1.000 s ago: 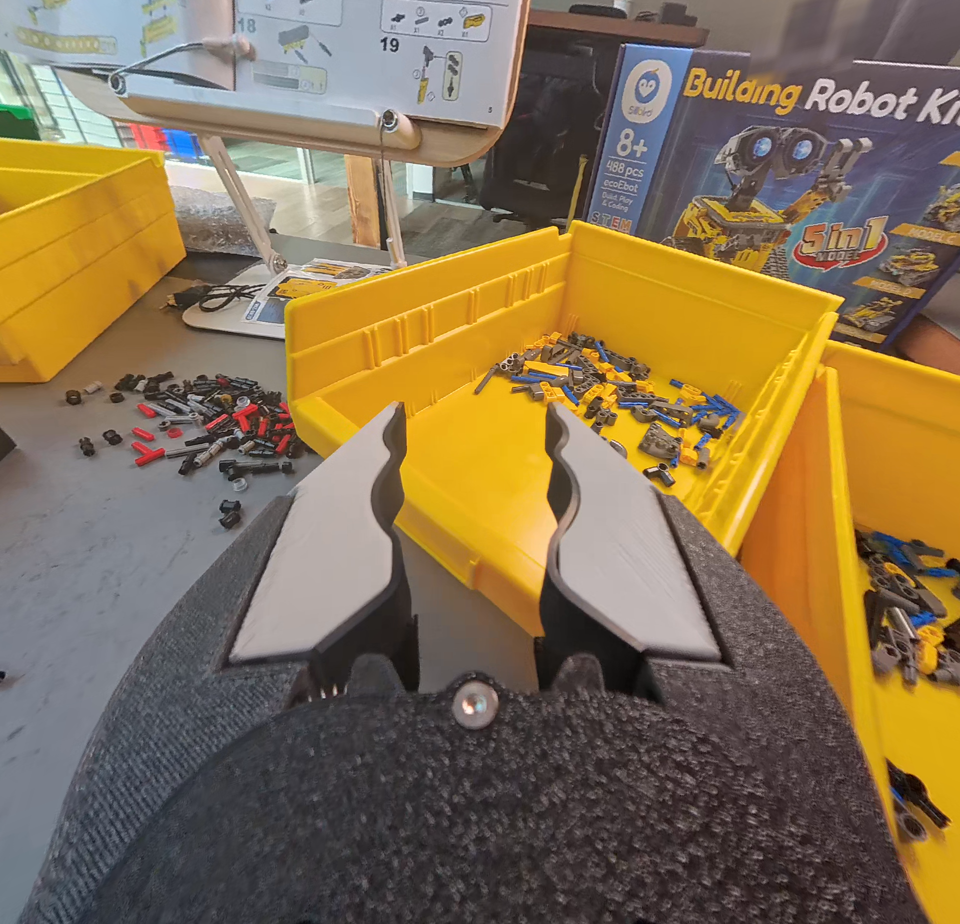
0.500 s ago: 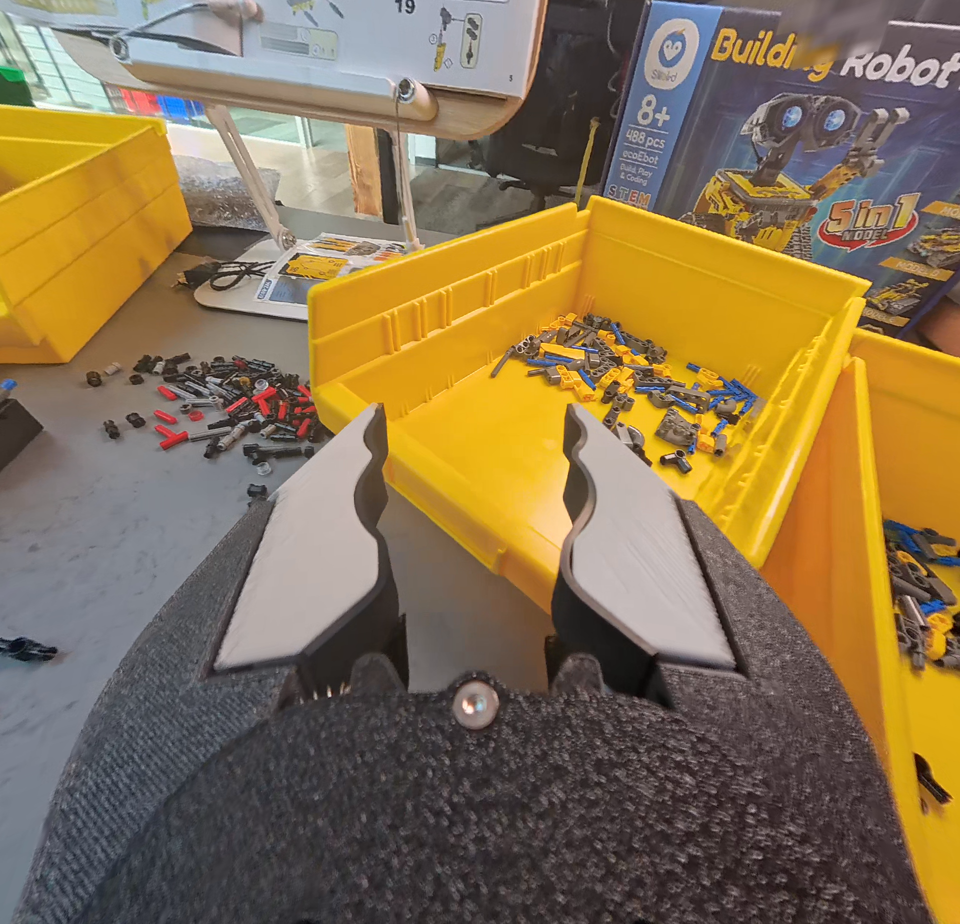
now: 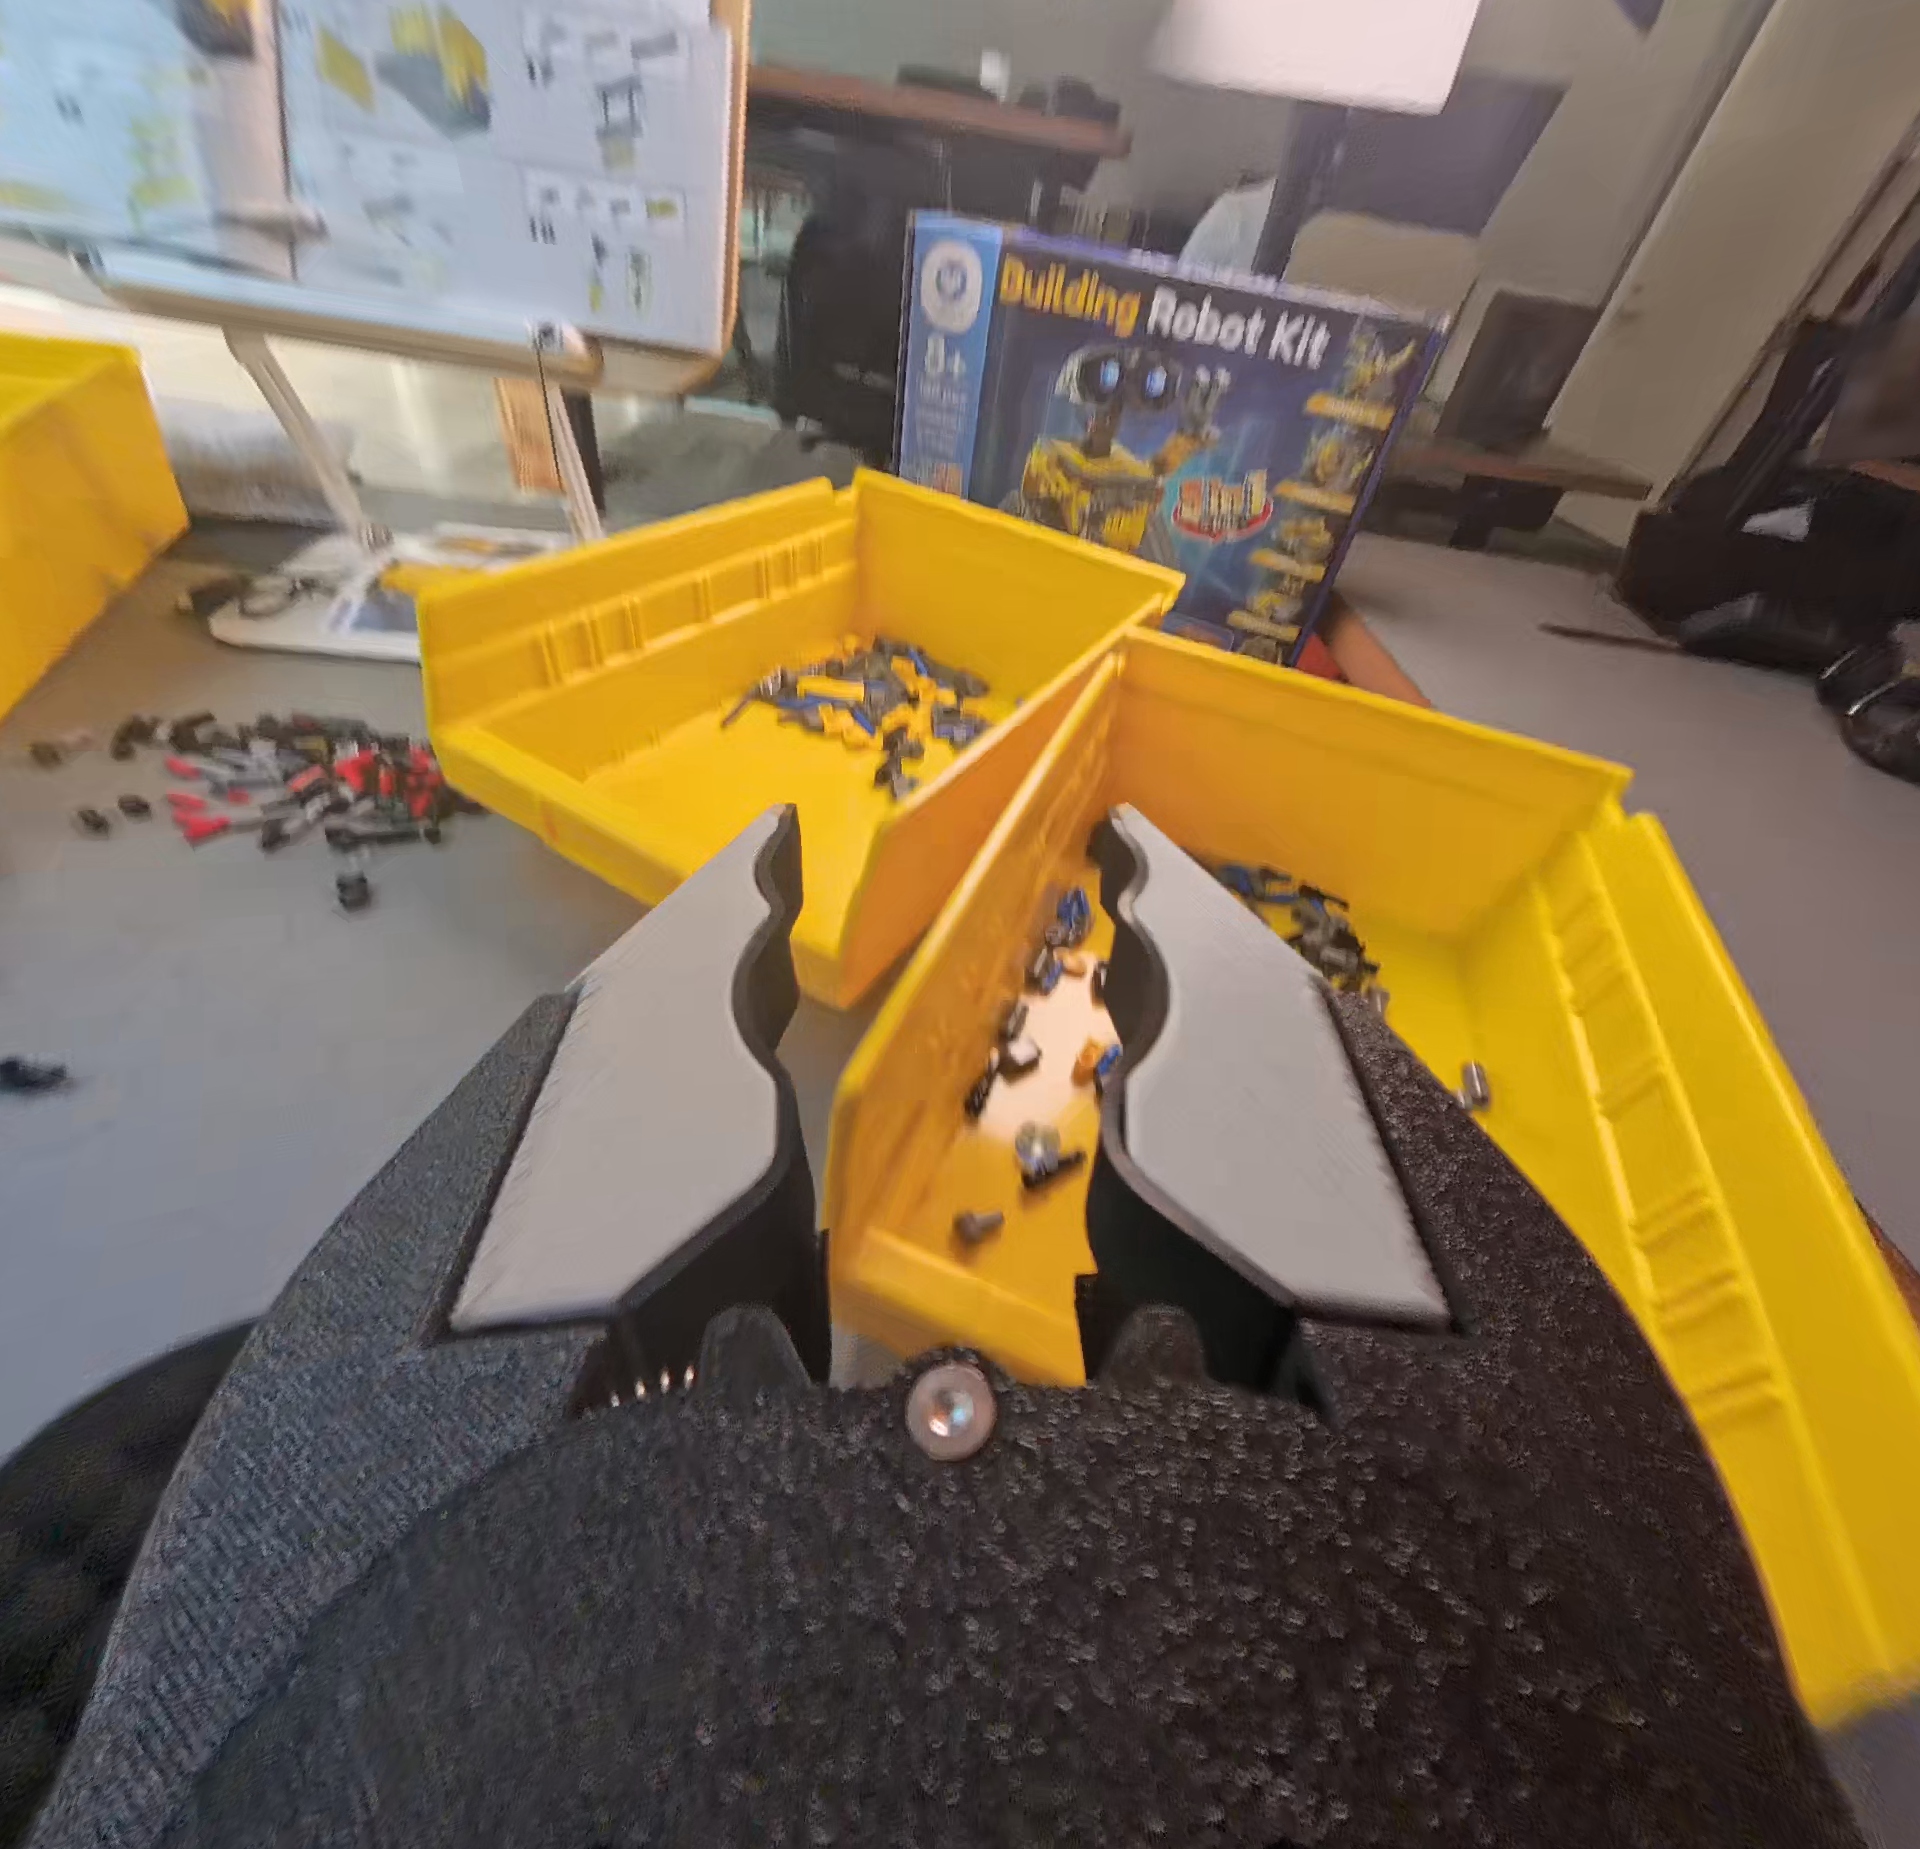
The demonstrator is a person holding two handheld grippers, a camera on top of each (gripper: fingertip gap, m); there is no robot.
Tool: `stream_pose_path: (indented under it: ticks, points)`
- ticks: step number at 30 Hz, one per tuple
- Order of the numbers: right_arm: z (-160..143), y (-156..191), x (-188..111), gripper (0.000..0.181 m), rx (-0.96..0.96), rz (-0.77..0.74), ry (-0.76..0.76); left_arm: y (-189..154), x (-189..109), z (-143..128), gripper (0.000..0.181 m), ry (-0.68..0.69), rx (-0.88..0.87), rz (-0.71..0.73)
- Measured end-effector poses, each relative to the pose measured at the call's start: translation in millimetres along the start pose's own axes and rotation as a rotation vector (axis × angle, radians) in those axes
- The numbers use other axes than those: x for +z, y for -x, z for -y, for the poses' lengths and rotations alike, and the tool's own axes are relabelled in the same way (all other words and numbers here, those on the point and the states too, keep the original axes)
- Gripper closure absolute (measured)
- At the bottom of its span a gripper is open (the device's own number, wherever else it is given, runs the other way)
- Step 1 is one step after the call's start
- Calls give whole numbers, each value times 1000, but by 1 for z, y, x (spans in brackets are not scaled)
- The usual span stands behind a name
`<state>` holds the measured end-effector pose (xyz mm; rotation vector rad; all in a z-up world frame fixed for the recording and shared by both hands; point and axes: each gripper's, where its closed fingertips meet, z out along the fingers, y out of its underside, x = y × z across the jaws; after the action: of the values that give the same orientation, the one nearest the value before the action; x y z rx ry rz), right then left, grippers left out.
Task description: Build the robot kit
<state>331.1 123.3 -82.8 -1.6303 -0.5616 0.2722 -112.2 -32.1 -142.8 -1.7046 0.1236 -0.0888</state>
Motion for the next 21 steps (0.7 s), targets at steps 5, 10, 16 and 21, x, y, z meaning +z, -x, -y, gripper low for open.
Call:
stream_pose_path:
  ticks: [5, 10, 16, 21]
  points:
    - [-73, 17, -14, 128, -73, 181, 307, -1, 1, -1, 137, 6, 16, 8]
    - [-89, 27, 0, 164, -227, 126, 329, 0, 1, -1, 137, 10, 24, 23]
    - [-85, 44, 21, 160, -292, 126, 310, 2, 1, -2, 138, 17, 37, 40]
    - [-83, 57, 36, 149, -336, 121, 302, 2, 2, -4, 138, 26, 45, 50]
